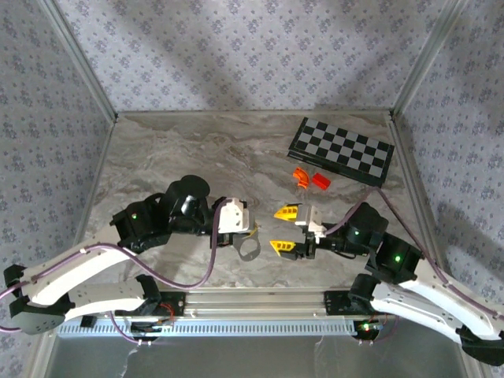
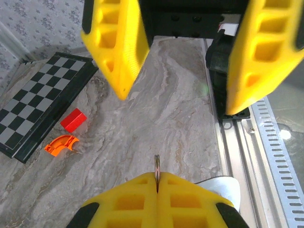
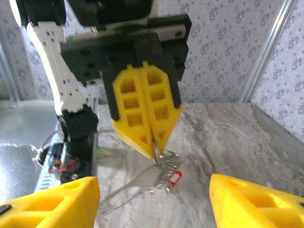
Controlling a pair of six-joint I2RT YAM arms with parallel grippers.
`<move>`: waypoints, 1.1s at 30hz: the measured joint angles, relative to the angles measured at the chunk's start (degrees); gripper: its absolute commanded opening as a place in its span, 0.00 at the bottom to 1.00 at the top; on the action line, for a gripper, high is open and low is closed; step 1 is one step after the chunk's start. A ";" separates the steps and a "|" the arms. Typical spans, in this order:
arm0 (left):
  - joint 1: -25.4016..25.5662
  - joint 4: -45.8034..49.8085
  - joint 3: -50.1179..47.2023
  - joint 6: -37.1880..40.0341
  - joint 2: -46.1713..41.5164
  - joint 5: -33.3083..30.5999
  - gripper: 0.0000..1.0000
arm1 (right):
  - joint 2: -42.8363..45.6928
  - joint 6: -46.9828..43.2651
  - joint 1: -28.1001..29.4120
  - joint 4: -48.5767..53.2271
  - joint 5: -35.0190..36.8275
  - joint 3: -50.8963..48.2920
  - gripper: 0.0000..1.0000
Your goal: Put the keys on the keyring
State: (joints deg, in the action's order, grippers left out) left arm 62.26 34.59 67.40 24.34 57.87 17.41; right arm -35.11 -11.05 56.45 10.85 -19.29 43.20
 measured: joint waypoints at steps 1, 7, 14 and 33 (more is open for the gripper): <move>0.37 0.24 0.13 0.31 0.00 -0.35 0.00 | -0.52 -0.57 0.07 0.55 0.48 0.35 0.56; 1.07 1.25 0.17 0.76 0.00 -1.22 0.00 | -4.15 -2.49 0.83 1.86 2.25 2.73 0.39; 1.20 1.29 0.17 1.18 0.22 -1.64 0.00 | -7.06 -3.10 1.75 4.07 2.60 4.09 0.29; 1.18 1.29 0.20 1.20 1.81 -1.62 0.00 | -8.39 -3.56 2.97 3.98 2.64 4.33 0.19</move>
State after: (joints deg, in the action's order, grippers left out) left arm 63.44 35.88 67.59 25.54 59.68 15.79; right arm -43.51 -14.61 59.42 14.83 -16.64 47.53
